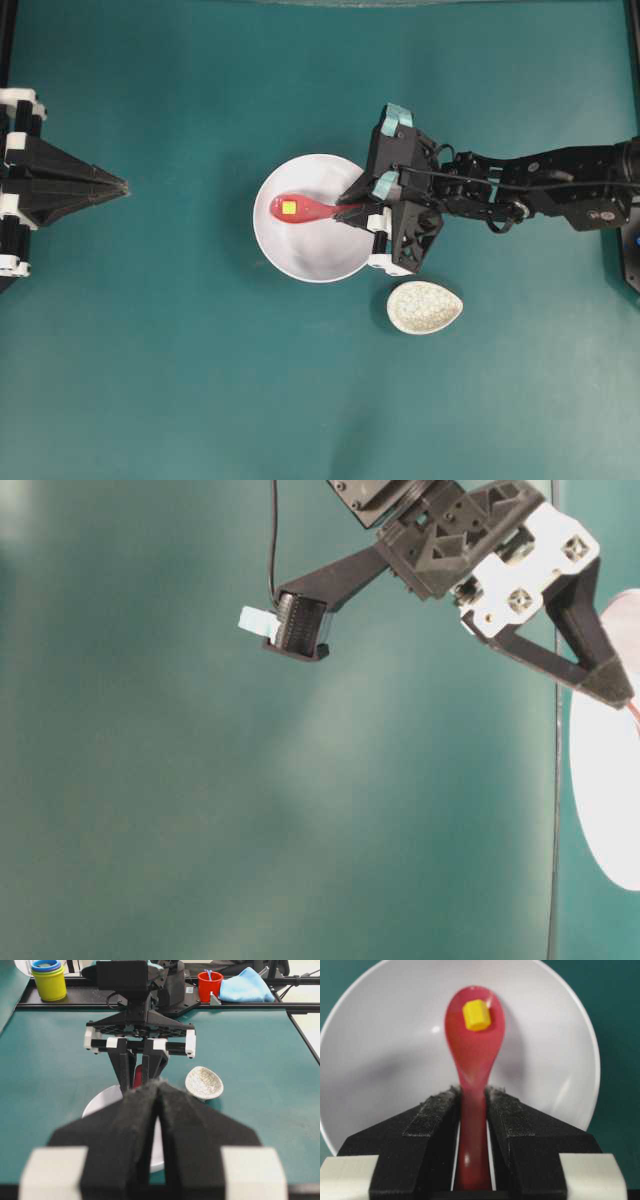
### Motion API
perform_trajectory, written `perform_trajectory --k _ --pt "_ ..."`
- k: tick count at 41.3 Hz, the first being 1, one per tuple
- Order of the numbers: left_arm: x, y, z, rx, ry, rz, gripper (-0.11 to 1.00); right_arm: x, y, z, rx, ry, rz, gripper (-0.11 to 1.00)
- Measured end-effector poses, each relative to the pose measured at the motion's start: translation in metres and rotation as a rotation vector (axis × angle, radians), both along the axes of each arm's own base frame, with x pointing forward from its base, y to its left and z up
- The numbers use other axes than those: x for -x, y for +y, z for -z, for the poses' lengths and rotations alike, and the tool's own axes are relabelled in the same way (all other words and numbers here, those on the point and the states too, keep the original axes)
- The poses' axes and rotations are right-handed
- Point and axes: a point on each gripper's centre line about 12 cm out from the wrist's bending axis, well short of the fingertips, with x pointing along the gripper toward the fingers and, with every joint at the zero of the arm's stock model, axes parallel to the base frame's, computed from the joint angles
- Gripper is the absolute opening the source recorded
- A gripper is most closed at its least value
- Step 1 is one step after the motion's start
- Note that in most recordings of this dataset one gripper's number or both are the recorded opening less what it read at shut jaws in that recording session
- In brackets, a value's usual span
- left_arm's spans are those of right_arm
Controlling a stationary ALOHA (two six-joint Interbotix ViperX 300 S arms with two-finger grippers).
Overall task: Scoop the yellow hexagonal prism block from the bowl with a spoon using the right arm.
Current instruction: 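Lift the spoon carrying the yellow block out of the bowl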
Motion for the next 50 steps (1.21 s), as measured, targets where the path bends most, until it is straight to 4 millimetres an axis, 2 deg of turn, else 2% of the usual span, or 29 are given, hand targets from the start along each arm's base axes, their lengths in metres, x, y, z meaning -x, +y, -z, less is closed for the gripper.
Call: perform_trajectory --k 9,22,39,50 --pt "0.0 0.0 0.0 0.0 0.002 0.0 0.02 0.001 -0.001 0.001 -0.002 0.004 0.002 0.24" --pt "0.0 0.0 0.0 0.0 0.002 0.0 0.02 0.015 0.001 0.0 -0.01 0.009 0.007 0.24" --pt "0.0 0.0 0.0 0.0 0.002 0.0 0.02 0.05 0.003 0.001 -0.08 0.016 0.059 0.24" --pt "0.0 0.0 0.0 0.0 0.002 0.0 0.02 0.063 0.007 -0.009 -0.079 -0.011 0.048 0.24"
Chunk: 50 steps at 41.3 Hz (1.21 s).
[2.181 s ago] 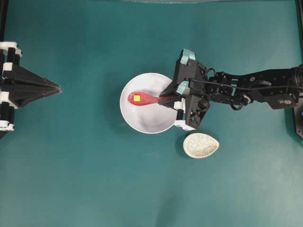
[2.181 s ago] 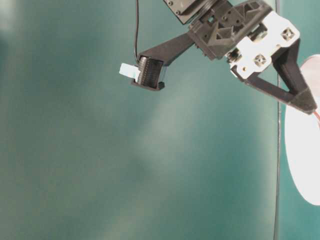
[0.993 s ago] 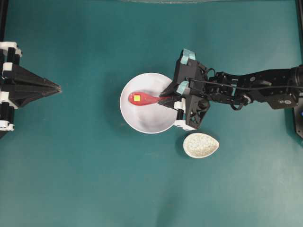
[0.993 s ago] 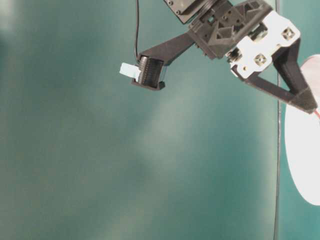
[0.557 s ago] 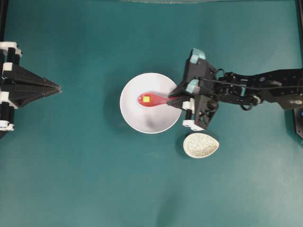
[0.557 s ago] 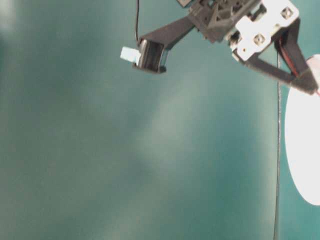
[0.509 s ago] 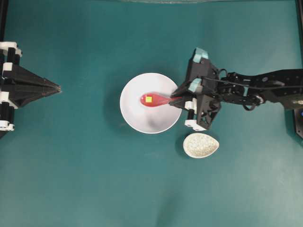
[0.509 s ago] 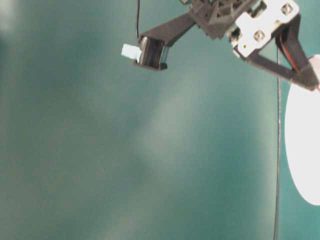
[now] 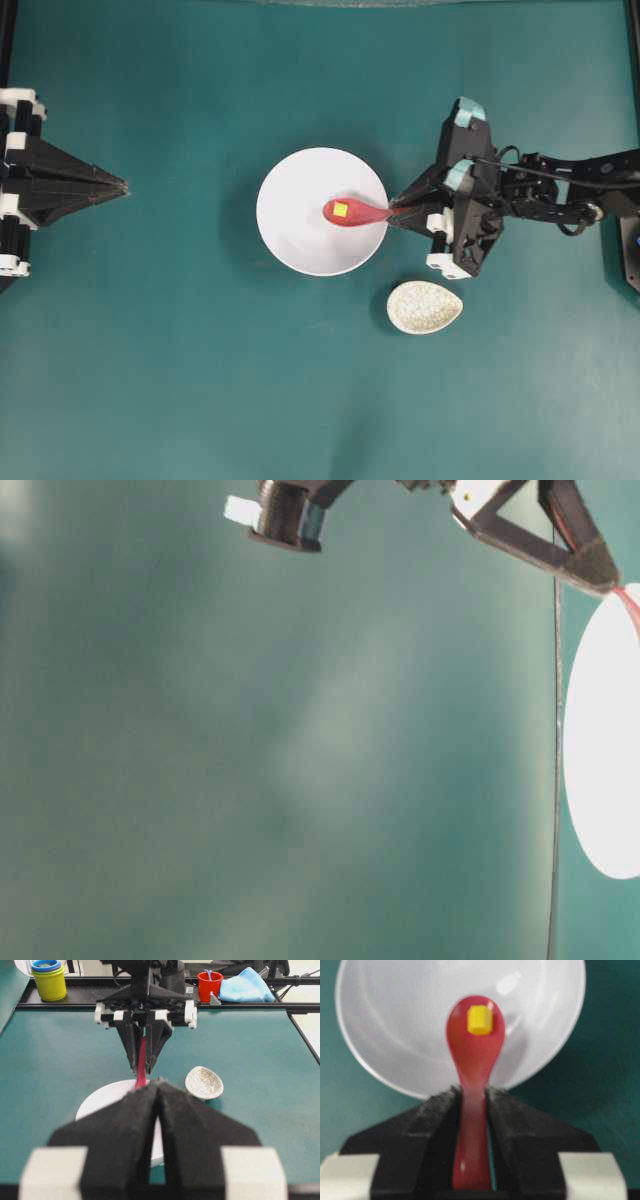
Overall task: Scoop the yellow hexagonal prism block from the bowl with a spoon using the right arm.
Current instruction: 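Lift the spoon carrying the yellow block out of the bowl, then raise the loaded spoon higher and hold it above the bowl rim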
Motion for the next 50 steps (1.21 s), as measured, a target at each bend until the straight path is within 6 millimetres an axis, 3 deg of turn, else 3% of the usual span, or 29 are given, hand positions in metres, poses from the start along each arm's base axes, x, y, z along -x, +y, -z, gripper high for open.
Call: perform_trajectory --k 30,50 --pt "0.0 0.0 0.0 0.0 0.0 0.0 0.02 0.008 0.004 -0.012 0.011 -0.034 -0.02 0.24" --pt "0.0 0.0 0.0 0.0 0.0 0.0 0.02 -0.003 0.006 -0.051 0.147 -0.144 -0.118 0.24"
